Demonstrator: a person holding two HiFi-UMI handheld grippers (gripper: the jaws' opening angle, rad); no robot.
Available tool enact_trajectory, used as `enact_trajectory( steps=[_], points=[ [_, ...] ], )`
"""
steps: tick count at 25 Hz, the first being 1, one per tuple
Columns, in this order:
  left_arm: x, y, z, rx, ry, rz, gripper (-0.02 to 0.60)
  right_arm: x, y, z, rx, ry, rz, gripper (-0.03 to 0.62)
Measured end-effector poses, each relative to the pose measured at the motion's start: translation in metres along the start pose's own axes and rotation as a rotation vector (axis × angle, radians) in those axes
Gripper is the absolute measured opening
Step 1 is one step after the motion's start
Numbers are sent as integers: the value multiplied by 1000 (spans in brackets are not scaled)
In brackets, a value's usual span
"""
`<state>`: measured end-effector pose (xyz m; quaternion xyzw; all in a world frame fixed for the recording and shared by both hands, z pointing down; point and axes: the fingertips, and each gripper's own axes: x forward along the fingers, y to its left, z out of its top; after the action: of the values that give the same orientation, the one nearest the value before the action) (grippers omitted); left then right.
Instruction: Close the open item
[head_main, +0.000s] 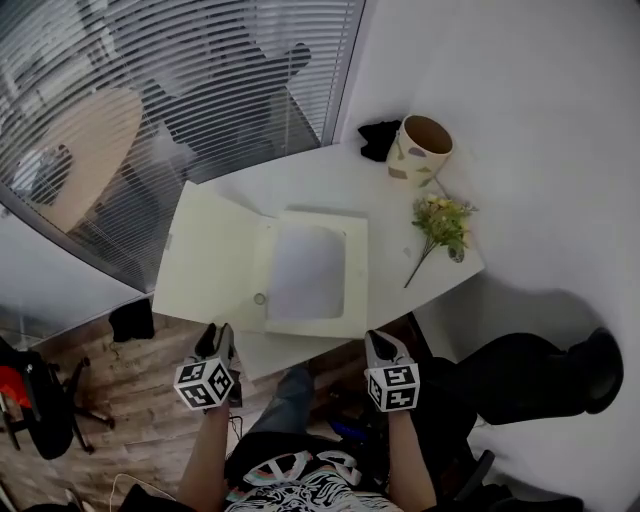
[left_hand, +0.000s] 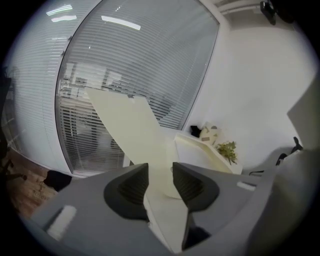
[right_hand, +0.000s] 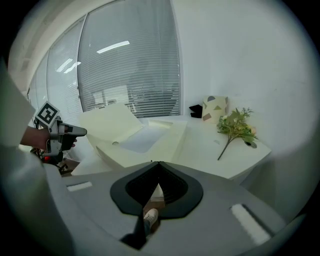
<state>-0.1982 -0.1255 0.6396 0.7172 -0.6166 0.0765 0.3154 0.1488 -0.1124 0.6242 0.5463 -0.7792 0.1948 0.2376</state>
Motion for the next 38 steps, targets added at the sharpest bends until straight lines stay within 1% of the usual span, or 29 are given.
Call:
enact_trajectory(
  steps=[6,11,16,21,26,31,38],
  points=[
    [-7,10,-6,-35,-5,42,167,11,11,-15,-12,39,23,0],
    [-6,26,-7,-94,-15,80,166,13,12,-17,-18,38,33,0],
    [-1,30,-4,-83,-16,72,167,12,12,-12,-30,17,29,0],
    [5,36,-4,-98,-16,80,167,17,12,-6,-42,-2,29,0],
    [10,38,-1,-94,-20,73,166,22,12,-10,-51,32,29,0],
    [16,39,1,-108,-23,72,166,23,9,-13,-15,21,31,0],
    [27,35,4,-100,-26,54,166,23,10,-12,-21,30,20,0]
  ],
)
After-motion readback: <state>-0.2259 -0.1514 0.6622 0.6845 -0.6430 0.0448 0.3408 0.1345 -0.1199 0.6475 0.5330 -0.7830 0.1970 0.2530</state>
